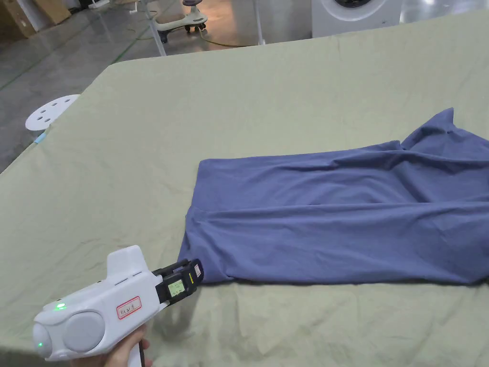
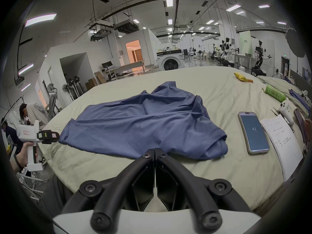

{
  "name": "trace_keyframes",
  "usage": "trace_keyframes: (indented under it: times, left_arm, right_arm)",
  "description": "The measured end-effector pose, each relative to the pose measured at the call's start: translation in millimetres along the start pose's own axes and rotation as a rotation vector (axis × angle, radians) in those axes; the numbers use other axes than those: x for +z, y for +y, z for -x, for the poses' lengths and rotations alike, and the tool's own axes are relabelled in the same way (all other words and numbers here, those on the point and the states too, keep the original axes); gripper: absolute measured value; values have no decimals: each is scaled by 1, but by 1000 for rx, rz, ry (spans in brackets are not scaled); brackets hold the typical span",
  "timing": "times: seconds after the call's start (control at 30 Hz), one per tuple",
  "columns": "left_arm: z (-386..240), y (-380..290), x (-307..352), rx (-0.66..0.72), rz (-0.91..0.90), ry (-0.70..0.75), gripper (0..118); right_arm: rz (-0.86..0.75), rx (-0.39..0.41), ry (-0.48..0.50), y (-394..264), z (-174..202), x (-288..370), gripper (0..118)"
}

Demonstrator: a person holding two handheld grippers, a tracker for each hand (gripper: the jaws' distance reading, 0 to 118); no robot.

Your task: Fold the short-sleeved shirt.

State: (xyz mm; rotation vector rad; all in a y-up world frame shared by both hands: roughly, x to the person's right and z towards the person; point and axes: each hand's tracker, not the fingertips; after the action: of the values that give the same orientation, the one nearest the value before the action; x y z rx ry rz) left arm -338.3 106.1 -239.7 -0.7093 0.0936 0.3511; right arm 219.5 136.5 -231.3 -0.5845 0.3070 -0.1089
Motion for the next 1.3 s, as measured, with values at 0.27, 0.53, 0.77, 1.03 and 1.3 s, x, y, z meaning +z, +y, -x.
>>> trace_keyframes:
  times: [0.27, 0.53, 0.77, 1.03, 1.3]
  left_arm:
    - [-23, 2, -27, -162, 50, 68, 17]
    - [-39, -4, -31, -276, 82, 91, 6]
    - [-36, -4, -28, -269, 81, 78, 6]
    - [-26, 10, -17, -235, 101, 11, 0]
    - [-6, -9, 65, -264, 60, 27, 0]
  right_arm:
    - [39, -30, -71, -10, -21, 5, 0]
    - [21, -132, -263, 3, -62, -23, 64]
    - [157, -200, -246, 4, -95, -85, 63]
    - [140, -45, -318, 9, -78, -75, 3]
    - [62, -99, -406, 8, -61, -3, 3]
